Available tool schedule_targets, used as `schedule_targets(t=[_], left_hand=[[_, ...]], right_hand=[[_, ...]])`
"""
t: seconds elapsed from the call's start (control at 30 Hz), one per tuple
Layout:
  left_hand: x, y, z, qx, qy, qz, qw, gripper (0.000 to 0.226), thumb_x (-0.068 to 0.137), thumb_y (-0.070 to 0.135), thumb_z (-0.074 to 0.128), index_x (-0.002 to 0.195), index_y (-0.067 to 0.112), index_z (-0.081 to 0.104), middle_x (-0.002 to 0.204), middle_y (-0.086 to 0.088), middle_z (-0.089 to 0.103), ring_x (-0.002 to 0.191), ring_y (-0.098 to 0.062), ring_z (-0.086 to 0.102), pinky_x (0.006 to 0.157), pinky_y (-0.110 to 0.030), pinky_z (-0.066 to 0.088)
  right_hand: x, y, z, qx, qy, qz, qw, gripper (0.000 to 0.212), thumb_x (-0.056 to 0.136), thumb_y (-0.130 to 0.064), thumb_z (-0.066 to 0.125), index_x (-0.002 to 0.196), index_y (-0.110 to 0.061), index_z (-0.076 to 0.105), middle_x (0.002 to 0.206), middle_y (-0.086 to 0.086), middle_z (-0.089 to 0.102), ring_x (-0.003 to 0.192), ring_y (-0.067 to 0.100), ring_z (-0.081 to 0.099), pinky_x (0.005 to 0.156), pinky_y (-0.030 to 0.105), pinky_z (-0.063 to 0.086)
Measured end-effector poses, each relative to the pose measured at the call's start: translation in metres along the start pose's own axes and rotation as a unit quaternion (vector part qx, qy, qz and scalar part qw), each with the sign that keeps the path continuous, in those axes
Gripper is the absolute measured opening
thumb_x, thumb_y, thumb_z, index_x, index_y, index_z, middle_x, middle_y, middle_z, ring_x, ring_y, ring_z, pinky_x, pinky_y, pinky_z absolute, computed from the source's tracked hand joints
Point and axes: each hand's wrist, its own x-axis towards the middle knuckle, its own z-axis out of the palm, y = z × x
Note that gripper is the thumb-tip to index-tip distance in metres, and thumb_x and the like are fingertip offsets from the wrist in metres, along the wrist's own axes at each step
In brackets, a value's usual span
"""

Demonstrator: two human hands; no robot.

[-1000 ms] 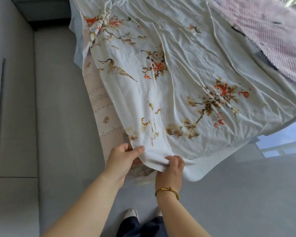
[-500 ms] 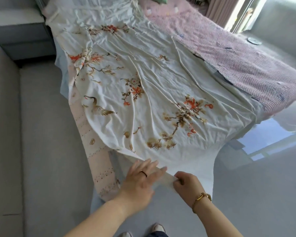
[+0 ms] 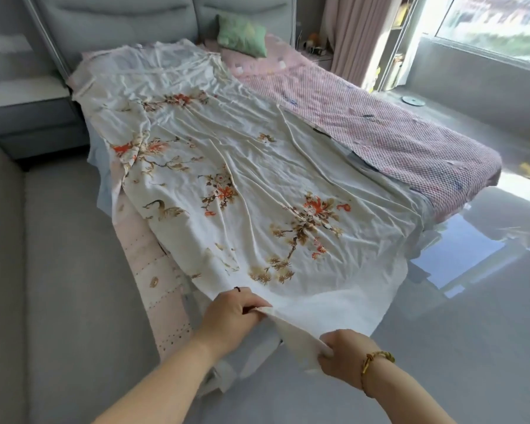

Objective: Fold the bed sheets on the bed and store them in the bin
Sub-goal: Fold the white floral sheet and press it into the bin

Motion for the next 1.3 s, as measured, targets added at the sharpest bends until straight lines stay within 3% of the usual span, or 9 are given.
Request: schedule_targets(t=[0.1, 0.2, 0.4, 0.57, 0.73, 0.9, 1.07, 1.2, 1.3], left_hand=[[-0.01, -0.009, -0.026, -0.025, 0.015, -0.009, 1.0, 0.044, 0.081, 0.013, 0.068, 0.059, 0.051, 0.066, 0.071, 0.034, 0.058, 0.08, 0.008, 0.054, 0.063, -0.007, 0.038], [-0.018, -0.019, -0.037, 0.053, -0.017, -0.052, 0.997, 0.033, 0.08, 0.037, 0.06, 0.055, 0.057, 0.059, 0.08, 0.026, 0.059, 0.081, -0.001, 0.054, 0.064, -0.01, 0.036], [-0.017, -0.012, -0.022, 0.125, -0.035, 0.0, 0.992, 0.026, 0.092, 0.03, 0.053, 0.115, 0.023, 0.062, 0.094, 0.033, 0.041, 0.109, -0.001, 0.047, 0.08, -0.003, 0.029], [-0.009, 0.023, -0.007, 0.122, -0.047, 0.059, 0.99, 0.09, 0.05, 0.076, 0.032, 0.133, 0.043, 0.031, 0.113, 0.033, 0.035, 0.105, 0.006, 0.034, 0.085, -0.004, 0.02], [0.016, 0.03, 0.009, 0.038, 0.129, 0.089, 0.987, 0.06, 0.066, 0.054, 0.032, 0.099, 0.023, 0.073, 0.082, 0.005, 0.071, 0.083, -0.011, 0.058, 0.06, -0.01, 0.036], [0.045, 0.055, -0.006, -0.091, 0.136, 0.031, 0.986, 0.021, 0.073, 0.038, 0.056, 0.076, 0.058, 0.064, 0.064, 0.032, 0.062, 0.073, 0.007, 0.06, 0.062, -0.006, 0.042], [0.059, 0.051, -0.004, -0.111, 0.285, -0.034, 0.951, 0.076, 0.087, -0.004, 0.054, 0.06, 0.068, 0.057, 0.062, 0.036, 0.06, 0.069, 0.016, 0.057, 0.064, -0.001, 0.041], [0.06, 0.032, -0.004, -0.122, 0.418, -0.088, 0.896, 0.052, 0.087, 0.014, 0.057, 0.065, 0.06, 0.064, 0.066, 0.038, 0.061, 0.07, 0.02, 0.056, 0.064, 0.001, 0.038], [0.06, 0.016, -0.008, -0.134, 0.484, -0.132, 0.854, 0.05, 0.089, 0.004, 0.057, 0.05, 0.036, 0.055, 0.041, 0.02, 0.048, 0.044, 0.008, 0.043, 0.046, -0.006, 0.031]], right_hand=[[0.002, 0.008, 0.004, 0.106, 0.093, -0.01, 0.99, 0.035, 0.092, -0.023, 0.049, 0.06, -0.032, 0.036, 0.068, -0.017, 0.041, 0.068, -0.002, 0.038, 0.056, 0.006, 0.031], [0.002, 0.002, -0.006, 0.227, 0.213, -0.032, 0.95, 0.033, 0.09, -0.014, 0.054, 0.069, -0.038, 0.044, 0.085, -0.027, 0.048, 0.084, -0.003, 0.047, 0.072, -0.001, 0.033], [0.008, -0.024, -0.02, 0.308, 0.248, -0.057, 0.917, 0.036, 0.087, -0.002, 0.05, 0.068, -0.032, 0.049, 0.069, -0.014, 0.057, 0.077, -0.01, 0.054, 0.064, 0.007, 0.041], [0.021, -0.036, -0.033, 0.3, 0.251, -0.087, 0.916, 0.038, 0.087, -0.002, 0.049, 0.067, -0.033, 0.043, 0.053, -0.013, 0.05, 0.064, -0.005, 0.051, 0.058, 0.012, 0.038], [0.034, -0.03, -0.055, 0.311, 0.248, -0.117, 0.91, 0.033, 0.09, -0.005, 0.047, 0.069, -0.03, 0.041, 0.06, -0.009, 0.043, 0.063, 0.001, 0.046, 0.056, 0.015, 0.034], [0.054, 0.007, -0.07, 0.271, 0.148, -0.158, 0.938, 0.027, 0.087, -0.019, 0.056, 0.077, -0.036, 0.038, 0.069, -0.013, 0.045, 0.068, 0.002, 0.047, 0.063, 0.013, 0.035], [0.106, 0.064, -0.064, 0.008, -0.004, -0.097, 0.995, 0.016, 0.089, -0.023, 0.044, 0.074, -0.029, 0.04, 0.066, -0.017, 0.037, 0.083, 0.014, 0.044, 0.069, 0.019, 0.031], [0.143, 0.111, -0.079, 0.087, -0.018, -0.055, 0.995, 0.049, 0.09, -0.017, 0.052, 0.052, -0.046, 0.057, 0.062, -0.012, 0.044, 0.061, 0.001, 0.051, 0.062, 0.008, 0.038], [0.168, 0.117, -0.102, 0.198, 0.069, -0.063, 0.976, 0.058, 0.085, 0.004, 0.057, 0.046, -0.039, 0.057, 0.06, -0.006, 0.05, 0.058, 0.012, 0.046, 0.054, 0.01, 0.037]])
